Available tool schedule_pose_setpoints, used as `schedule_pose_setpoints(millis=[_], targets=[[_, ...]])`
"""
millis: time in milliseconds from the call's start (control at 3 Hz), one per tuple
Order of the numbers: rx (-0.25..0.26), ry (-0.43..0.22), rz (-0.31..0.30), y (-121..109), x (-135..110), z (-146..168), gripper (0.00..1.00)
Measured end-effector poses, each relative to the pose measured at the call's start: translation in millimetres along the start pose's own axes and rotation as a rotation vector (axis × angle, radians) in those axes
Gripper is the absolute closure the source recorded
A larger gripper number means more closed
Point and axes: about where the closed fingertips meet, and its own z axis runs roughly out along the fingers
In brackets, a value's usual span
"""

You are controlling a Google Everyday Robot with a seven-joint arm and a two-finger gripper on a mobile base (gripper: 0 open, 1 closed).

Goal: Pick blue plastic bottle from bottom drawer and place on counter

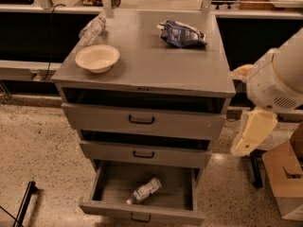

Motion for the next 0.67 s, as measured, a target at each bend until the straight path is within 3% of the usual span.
schedule_pose_setpoints(millis=[333,667], targets=[[0.003,0.002,0.005,6.6,4.3,26.3,0.0],[-0.042,0.075,-0.037,17.8,-12.5,57.0,0.0]])
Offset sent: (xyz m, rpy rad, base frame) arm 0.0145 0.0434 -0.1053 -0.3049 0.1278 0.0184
